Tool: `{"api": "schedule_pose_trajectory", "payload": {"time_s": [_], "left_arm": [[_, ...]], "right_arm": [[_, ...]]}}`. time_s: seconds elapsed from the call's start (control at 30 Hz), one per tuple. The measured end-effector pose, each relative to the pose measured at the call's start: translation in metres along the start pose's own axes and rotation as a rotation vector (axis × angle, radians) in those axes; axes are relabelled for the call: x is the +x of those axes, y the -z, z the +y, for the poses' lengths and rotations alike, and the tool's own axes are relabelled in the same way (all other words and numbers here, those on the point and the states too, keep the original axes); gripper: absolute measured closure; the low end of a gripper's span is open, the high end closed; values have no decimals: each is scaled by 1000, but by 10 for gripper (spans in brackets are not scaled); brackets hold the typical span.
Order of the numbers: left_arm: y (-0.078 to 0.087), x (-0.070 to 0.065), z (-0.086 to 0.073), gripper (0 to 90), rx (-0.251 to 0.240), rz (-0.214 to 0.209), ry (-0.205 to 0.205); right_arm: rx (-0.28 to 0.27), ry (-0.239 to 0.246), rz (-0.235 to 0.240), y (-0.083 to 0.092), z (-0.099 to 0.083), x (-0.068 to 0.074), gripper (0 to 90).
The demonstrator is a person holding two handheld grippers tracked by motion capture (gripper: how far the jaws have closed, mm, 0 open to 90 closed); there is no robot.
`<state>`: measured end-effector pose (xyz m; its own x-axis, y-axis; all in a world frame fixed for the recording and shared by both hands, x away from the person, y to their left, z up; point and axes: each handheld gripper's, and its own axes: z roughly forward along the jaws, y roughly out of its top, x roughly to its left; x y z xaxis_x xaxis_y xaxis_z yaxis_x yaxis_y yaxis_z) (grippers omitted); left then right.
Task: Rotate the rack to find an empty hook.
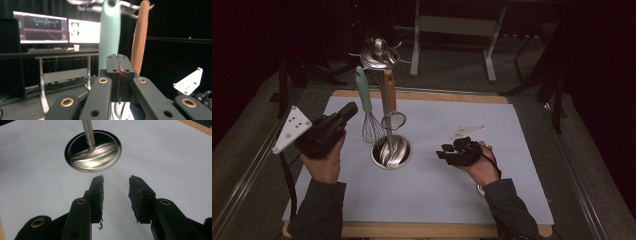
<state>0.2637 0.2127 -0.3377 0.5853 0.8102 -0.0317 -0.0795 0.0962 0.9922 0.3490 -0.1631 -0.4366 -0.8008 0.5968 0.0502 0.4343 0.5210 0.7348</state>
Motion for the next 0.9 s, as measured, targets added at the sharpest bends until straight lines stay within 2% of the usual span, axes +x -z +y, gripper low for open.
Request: {"api": "schedule_pose_trajectory", "payload": {"time_s": [0.1,0.13,0.23,0.27,0.43,0.47,0.67,0.9], "left_arm": [[-3,-1,4,896,-16,-5,-10],[-6,-2,9,896,-47,-12,-5],[-8,-4,13,896,-74,-8,-7],[-10,-6,15,897,-99,-2,-3],[-15,-6,19,897,-131,3,12],[-18,-6,22,897,-151,9,24],[-25,-6,30,897,-182,7,32],[-30,-9,37,897,-182,4,17]], "right_arm": [[-3,-2,1,0,-1,0,639],[-3,-1,0,1,-1,-1,639],[-5,-3,1,1,-2,-1,638],[-4,-6,2,1,-3,-1,639],[-3,-13,3,1,-5,-2,639],[-6,-17,2,1,-7,-3,638],[-5,-25,1,1,-10,-4,639],[-4,-28,3,0,-12,-6,639]]}}
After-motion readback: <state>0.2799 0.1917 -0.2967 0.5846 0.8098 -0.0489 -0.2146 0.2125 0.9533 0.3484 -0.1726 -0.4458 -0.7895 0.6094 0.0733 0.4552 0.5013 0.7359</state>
